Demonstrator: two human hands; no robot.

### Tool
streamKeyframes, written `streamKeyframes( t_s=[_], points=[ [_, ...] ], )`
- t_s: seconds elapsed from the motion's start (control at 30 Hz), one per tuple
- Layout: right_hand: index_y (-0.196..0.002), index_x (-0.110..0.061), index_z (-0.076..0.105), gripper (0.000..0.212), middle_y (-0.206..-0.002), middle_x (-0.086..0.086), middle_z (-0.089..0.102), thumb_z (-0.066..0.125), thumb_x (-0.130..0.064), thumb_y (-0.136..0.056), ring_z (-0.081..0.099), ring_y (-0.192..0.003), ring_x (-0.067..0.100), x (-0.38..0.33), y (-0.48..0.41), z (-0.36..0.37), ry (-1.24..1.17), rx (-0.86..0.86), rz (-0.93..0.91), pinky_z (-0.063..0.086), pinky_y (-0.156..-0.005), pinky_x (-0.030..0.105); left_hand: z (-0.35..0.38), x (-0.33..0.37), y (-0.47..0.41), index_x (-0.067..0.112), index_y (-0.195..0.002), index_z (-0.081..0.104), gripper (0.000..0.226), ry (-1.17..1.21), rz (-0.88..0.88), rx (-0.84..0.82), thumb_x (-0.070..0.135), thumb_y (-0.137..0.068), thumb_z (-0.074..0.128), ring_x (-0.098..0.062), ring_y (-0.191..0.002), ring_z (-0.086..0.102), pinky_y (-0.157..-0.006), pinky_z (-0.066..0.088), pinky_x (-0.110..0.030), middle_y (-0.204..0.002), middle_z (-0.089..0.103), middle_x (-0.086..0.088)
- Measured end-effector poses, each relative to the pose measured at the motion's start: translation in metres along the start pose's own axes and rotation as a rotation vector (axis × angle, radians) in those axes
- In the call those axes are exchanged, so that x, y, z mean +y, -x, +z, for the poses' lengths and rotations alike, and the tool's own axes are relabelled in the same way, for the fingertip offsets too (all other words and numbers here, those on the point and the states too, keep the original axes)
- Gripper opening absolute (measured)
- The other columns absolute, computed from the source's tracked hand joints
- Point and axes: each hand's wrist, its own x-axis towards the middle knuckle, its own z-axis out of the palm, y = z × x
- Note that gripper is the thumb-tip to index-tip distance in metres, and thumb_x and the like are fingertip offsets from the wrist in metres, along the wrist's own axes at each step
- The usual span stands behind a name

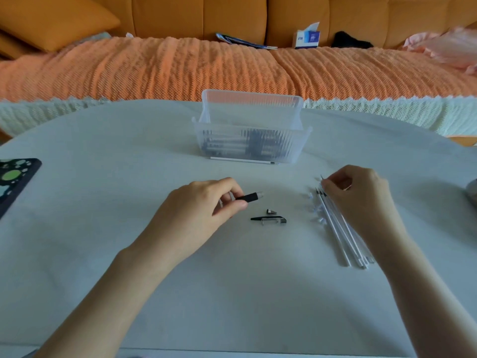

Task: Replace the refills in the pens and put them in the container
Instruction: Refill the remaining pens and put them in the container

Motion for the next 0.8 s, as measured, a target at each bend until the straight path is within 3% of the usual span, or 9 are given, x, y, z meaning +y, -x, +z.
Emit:
streamKeyframes(
  t_s=[0.17, 0.27, 0.37, 0.47, 0.57, 0.8],
  points=[
    [-0.086, -0.014, 0.066, 0.008, -0.082, 0.003, 0.064, 0.062, -0.020, -0.082, 0.055, -0.074, 0.022, -0.001, 0.001, 0.001, 0.078, 0.012, -0.061, 0.036, -0.064, 0.029, -0.002, -0.001, 0.000, 0.033, -0.086, 0.059, 0.010, 0.002, -0.007, -0.002, 0.043, -0.086, 0.057, -0.004, -0.071, 0.055, -0.067, 0.046, -0.027, -0.071, 0.059, 0.020],
    [-0.101, -0.023, 0.066, 0.018, -0.086, 0.000, 0.065, 0.057, -0.019, -0.086, 0.055, -0.075, 0.019, -0.010, -0.001, 0.006, 0.085, 0.011, -0.179, 0.036, -0.065, 0.028, -0.003, 0.000, 0.000, 0.033, -0.087, 0.059, 0.010, 0.014, -0.012, 0.001, 0.043, -0.086, 0.057, -0.004, -0.071, 0.055, -0.068, 0.047, -0.028, -0.072, 0.060, 0.020],
    [-0.122, -0.033, 0.056, 0.031, -0.095, 0.000, 0.068, 0.048, -0.026, -0.093, 0.059, -0.093, 0.025, -0.025, -0.008, 0.020, 0.218, -0.112, -0.270, 0.039, -0.070, 0.030, -0.004, 0.000, -0.001, 0.032, -0.088, 0.060, 0.011, 0.025, -0.020, 0.003, 0.042, -0.086, 0.057, -0.002, -0.072, 0.055, -0.069, 0.047, -0.028, -0.072, 0.060, 0.020],
    [-0.131, -0.033, 0.049, 0.038, -0.111, 0.003, 0.066, 0.044, -0.024, -0.095, 0.056, -0.106, 0.027, -0.038, -0.015, 0.036, 0.333, -0.153, -0.375, 0.041, -0.074, 0.032, -0.004, 0.000, 0.000, 0.032, -0.088, 0.059, 0.011, 0.025, -0.023, 0.002, 0.042, -0.087, 0.057, -0.001, -0.073, 0.055, -0.069, 0.047, -0.028, -0.074, 0.060, 0.020],
    [-0.130, -0.028, 0.051, 0.036, -0.120, 0.003, 0.062, 0.044, -0.021, -0.096, 0.054, -0.110, 0.027, -0.047, -0.025, 0.046, 0.384, -0.116, -0.423, 0.042, -0.077, 0.033, -0.004, 0.000, 0.000, 0.032, -0.088, 0.058, 0.009, 0.027, -0.026, 0.005, 0.042, -0.087, 0.057, -0.002, -0.073, 0.055, -0.068, 0.047, -0.028, -0.074, 0.060, 0.019],
    [-0.114, -0.016, 0.058, 0.023, -0.109, 0.005, 0.061, 0.046, -0.023, -0.095, 0.051, -0.105, 0.025, -0.044, -0.031, 0.062, 0.447, -0.091, -0.441, 0.037, -0.070, 0.031, -0.005, -0.001, -0.001, 0.031, -0.087, 0.058, 0.012, 0.023, -0.030, 0.006, 0.043, -0.086, 0.057, -0.001, -0.072, 0.054, -0.069, 0.046, -0.028, -0.073, 0.060, 0.019]
  ],
)
